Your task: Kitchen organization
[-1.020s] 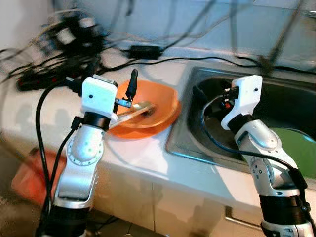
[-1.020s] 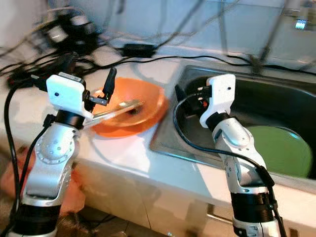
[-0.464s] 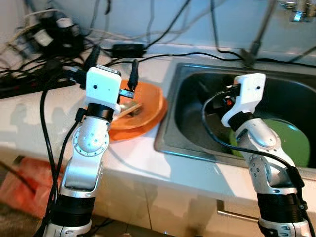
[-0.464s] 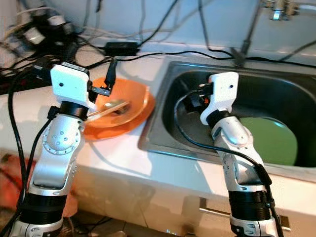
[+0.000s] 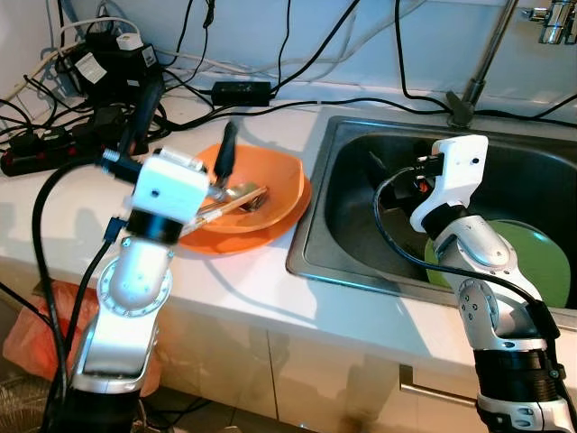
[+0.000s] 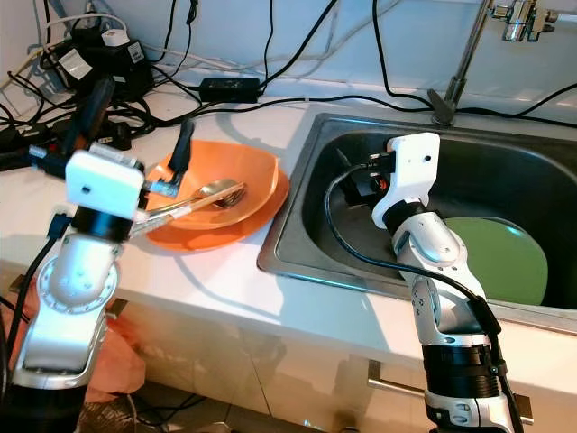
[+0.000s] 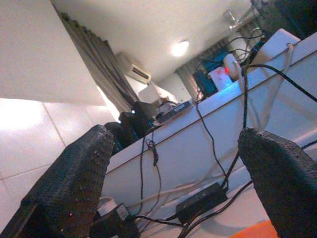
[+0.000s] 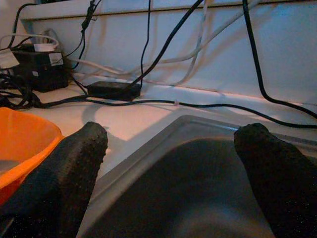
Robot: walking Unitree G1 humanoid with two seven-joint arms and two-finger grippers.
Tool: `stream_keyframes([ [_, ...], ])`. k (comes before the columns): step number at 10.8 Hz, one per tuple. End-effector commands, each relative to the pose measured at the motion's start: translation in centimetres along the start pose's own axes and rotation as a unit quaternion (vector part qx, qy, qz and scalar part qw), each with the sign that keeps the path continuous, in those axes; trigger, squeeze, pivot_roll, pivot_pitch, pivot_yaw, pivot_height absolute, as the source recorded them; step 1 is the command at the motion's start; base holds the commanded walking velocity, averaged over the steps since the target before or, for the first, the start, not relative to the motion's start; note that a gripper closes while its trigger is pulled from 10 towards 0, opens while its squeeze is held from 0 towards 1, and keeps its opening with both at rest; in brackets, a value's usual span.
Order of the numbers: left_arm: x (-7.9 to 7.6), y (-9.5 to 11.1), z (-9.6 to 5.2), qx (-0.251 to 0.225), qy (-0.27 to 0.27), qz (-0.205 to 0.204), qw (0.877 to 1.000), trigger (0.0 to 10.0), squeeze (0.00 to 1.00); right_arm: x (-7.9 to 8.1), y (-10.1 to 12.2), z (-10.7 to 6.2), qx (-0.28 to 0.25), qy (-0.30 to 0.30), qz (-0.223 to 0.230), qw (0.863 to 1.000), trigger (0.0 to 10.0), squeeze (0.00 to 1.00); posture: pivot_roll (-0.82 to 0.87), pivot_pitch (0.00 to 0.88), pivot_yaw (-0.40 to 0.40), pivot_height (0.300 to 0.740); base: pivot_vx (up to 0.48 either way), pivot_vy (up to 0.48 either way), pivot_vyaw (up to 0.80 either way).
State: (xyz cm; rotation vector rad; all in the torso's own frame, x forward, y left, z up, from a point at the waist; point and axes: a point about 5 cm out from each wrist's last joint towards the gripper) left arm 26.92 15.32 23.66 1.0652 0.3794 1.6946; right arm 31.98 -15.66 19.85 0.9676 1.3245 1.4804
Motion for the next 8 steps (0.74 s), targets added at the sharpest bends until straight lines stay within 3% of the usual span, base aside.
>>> stream_keyframes([
  [1,0.6,0.2,-0.4,0.004,0.012,0.013,1.0,10.0,0.0,-0.2,0.6,0.4,-0.011,0.005,-0.006,1.0,10.0,0.0,0.11,0.021,0.012,0.74,0.0,0.0,0.0],
  [4,1.6,-0.3,-2.5,0.025,0.012,0.038,0.999,10.0,0.0,-0.2,0.6,0.8,-0.009,0.013,-0.005,1.0,10.0,0.0,0.13,0.021,-0.007,0.74,0.0,0.0,0.0],
  [8,0.8,-1.1,0.2,0.047,0.04,-0.014,0.998,10.0,0.0,0.6,0.7,1.6,-0.019,0.023,0.004,1.0,10.0,0.0,0.14,0.0,0.011,0.74,0.0,0.0,0.0],
])
Point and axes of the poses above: a point about 5 cm out from each wrist's last joint towards the gripper, its own z axis pointing out of the wrist towards the gripper, its own y axis along the axis of the wrist's last joint, x = y × z, and after that the axes turned 1 degree about -z, right-handed
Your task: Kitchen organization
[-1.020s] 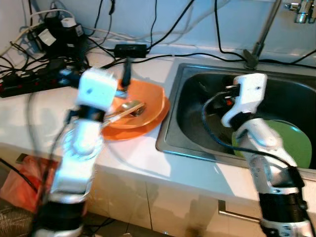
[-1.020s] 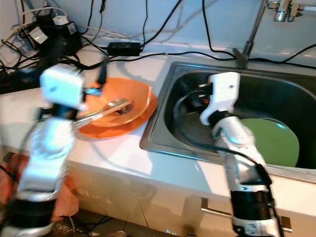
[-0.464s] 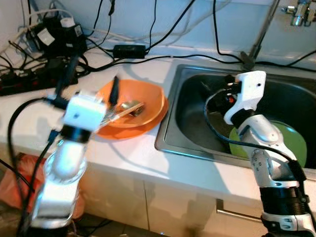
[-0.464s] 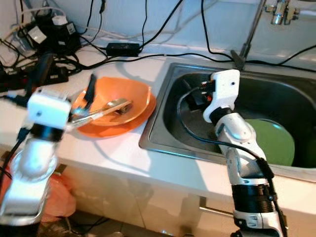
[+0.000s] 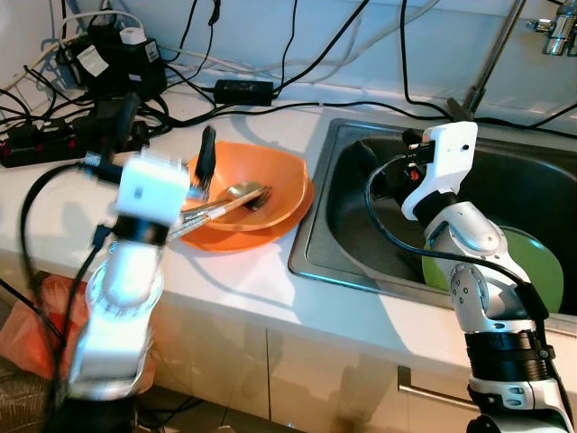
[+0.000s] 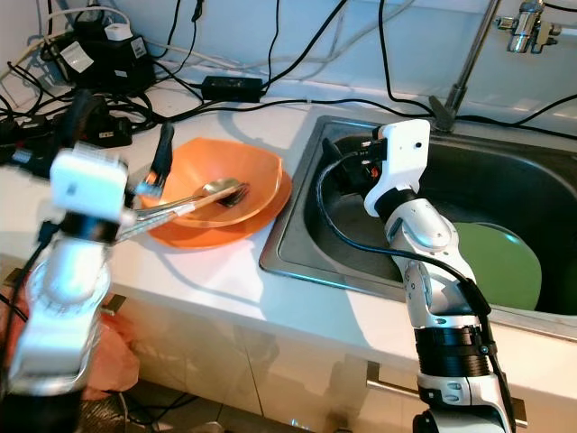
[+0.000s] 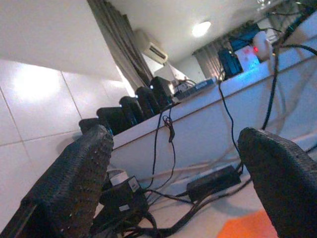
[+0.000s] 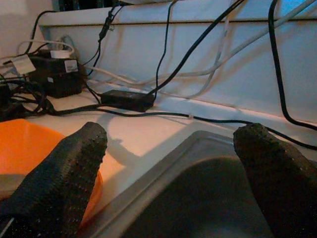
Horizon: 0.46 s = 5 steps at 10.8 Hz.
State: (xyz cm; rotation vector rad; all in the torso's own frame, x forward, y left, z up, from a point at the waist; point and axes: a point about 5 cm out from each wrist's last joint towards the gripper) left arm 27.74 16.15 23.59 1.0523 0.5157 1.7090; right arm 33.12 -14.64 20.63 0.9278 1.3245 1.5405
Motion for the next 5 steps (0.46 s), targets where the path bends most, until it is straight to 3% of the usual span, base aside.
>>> stream_keyframes([
  [1,0.0,0.2,0.7,0.0,0.005,-0.012,1.0,10.0,0.0,0.0,0.2,0.1,-0.007,-0.003,-0.001,1.0,10.0,0.0,0.13,0.0,0.015,0.74,0.0,0.0,0.0],
  [3,-0.4,1.1,2.5,-0.018,0.002,-0.039,0.999,10.0,0.0,0.2,0.5,0.1,-0.022,-0.011,0.009,1.0,10.0,0.0,0.13,0.0,0.032,0.74,0.0,0.0,0.0],
  [5,-1.4,0.5,2.7,-0.002,-0.024,-0.067,0.997,10.0,0.0,0.3,0.6,-0.6,-0.026,-0.007,0.0,1.0,10.0,0.0,0.11,0.0,0.048,0.74,0.0,0.0,0.0],
])
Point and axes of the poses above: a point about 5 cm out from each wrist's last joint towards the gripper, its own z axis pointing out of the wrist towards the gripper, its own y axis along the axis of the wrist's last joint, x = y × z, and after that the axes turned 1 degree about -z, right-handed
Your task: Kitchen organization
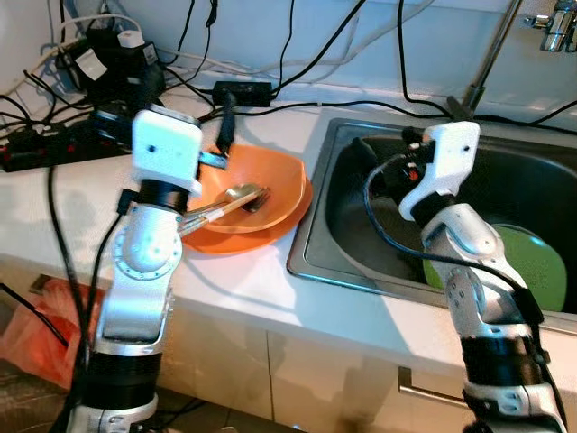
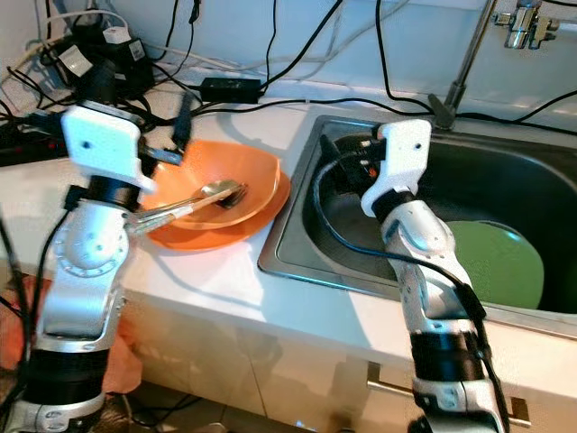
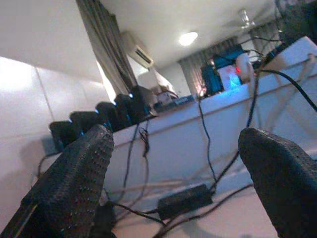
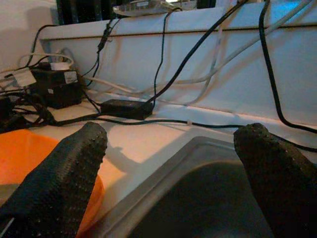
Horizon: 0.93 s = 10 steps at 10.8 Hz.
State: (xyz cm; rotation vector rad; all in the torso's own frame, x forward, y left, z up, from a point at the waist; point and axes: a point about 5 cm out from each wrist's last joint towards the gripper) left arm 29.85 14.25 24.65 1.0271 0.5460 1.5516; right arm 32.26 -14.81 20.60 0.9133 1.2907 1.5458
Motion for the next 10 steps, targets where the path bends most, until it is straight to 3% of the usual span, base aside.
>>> stream_keyframes([
  [1,-0.6,-0.6,0.1,0.019,-0.018,-0.022,0.999,10.0,0.0,-0.7,0.6,-0.8,0.001,0.011,-0.02,1.0,10.0,0.0,0.09,0.0,0.06,0.74,0.0,0.0,0.0],
  [3,-1.2,-1.0,0.1,0.031,-0.036,-0.037,0.998,10.0,0.0,-1.6,0.9,-1.5,0.008,0.02,-0.049,0.999,10.0,0.0,0.09,0.0,0.07,0.74,0.0,0.0,0.0],
  [5,-1.1,-0.7,0.3,0.021,-0.041,-0.029,0.999,10.0,0.0,-1.5,1.0,-1.8,0.011,0.03,-0.061,0.998,10.0,0.0,0.08,0.0,0.084,0.74,0.0,0.0,0.0],
  [10,-0.3,-0.5,1.0,0.018,-0.015,-0.017,1.0,10.0,0.0,-1.0,0.9,-1.9,0.004,0.021,-0.051,0.998,10.0,0.0,0.08,0.0,0.094,0.74,0.0,0.0,0.0],
])
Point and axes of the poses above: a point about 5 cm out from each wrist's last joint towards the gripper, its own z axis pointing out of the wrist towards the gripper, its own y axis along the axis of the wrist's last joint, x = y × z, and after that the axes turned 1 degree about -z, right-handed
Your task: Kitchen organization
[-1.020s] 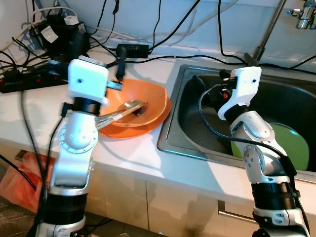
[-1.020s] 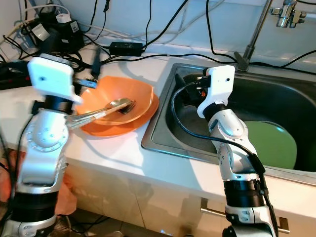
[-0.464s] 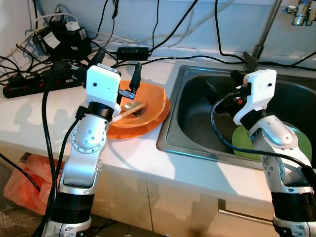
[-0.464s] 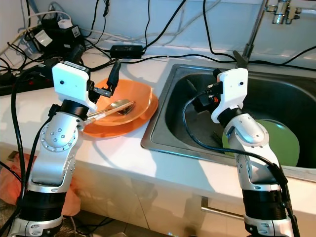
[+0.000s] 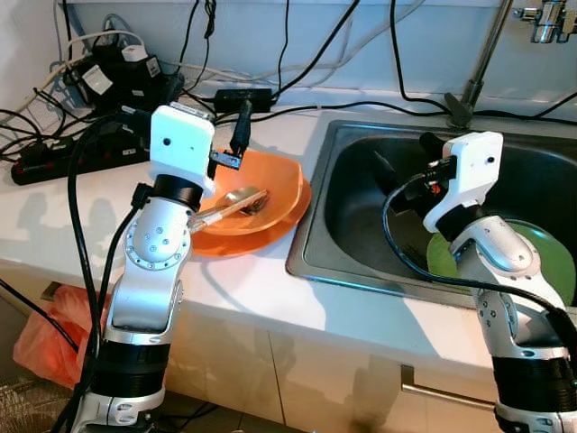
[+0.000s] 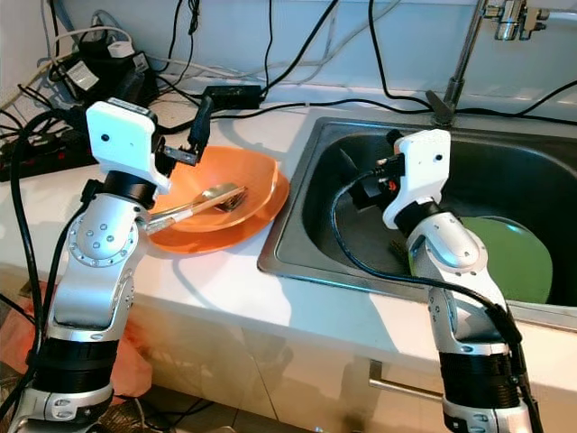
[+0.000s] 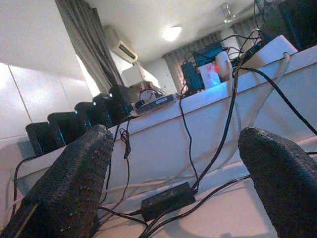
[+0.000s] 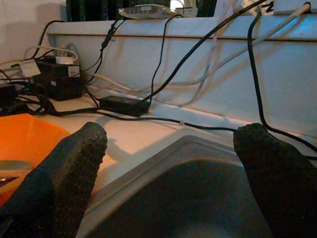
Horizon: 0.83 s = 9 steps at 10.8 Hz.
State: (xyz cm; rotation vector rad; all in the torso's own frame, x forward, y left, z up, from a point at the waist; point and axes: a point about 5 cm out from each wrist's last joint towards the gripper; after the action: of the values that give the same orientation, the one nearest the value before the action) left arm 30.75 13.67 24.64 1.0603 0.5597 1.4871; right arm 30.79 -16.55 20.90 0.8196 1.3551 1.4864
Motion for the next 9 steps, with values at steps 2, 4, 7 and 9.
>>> stream_keyframes([
  [2,0.35,-0.15,0.02,0.004,0.009,0.007,1.0,10.0,0.0,0.34,0.07,-0.04,0.0,0.001,0.0,1.0,10.0,0.0,0.09,0.0,0.09,0.74,0.0,-0.322,0.0],
  [4,0.62,-0.38,-0.08,0.012,0.033,0.011,0.999,10.0,0.0,0.34,0.01,-0.03,0.001,0.0,0.001,1.0,10.0,0.0,0.09,0.0,0.085,0.74,0.0,0.0,0.0],
  [7,0.67,-0.47,-0.12,0.017,0.037,0.005,0.999,10.0,0.0,0.53,-0.1,-0.05,0.003,0.001,0.004,1.0,10.0,0.0,0.09,0.0,0.08,0.74,-0.336,0.0,0.0],
  [9,0.55,-0.51,-0.19,0.017,0.038,0.007,0.999,10.0,0.0,0.54,-0.14,-0.06,0.005,0.001,0.005,1.0,10.0,0.0,0.08,0.0,0.075,0.74,-0.386,0.0,0.0],
])
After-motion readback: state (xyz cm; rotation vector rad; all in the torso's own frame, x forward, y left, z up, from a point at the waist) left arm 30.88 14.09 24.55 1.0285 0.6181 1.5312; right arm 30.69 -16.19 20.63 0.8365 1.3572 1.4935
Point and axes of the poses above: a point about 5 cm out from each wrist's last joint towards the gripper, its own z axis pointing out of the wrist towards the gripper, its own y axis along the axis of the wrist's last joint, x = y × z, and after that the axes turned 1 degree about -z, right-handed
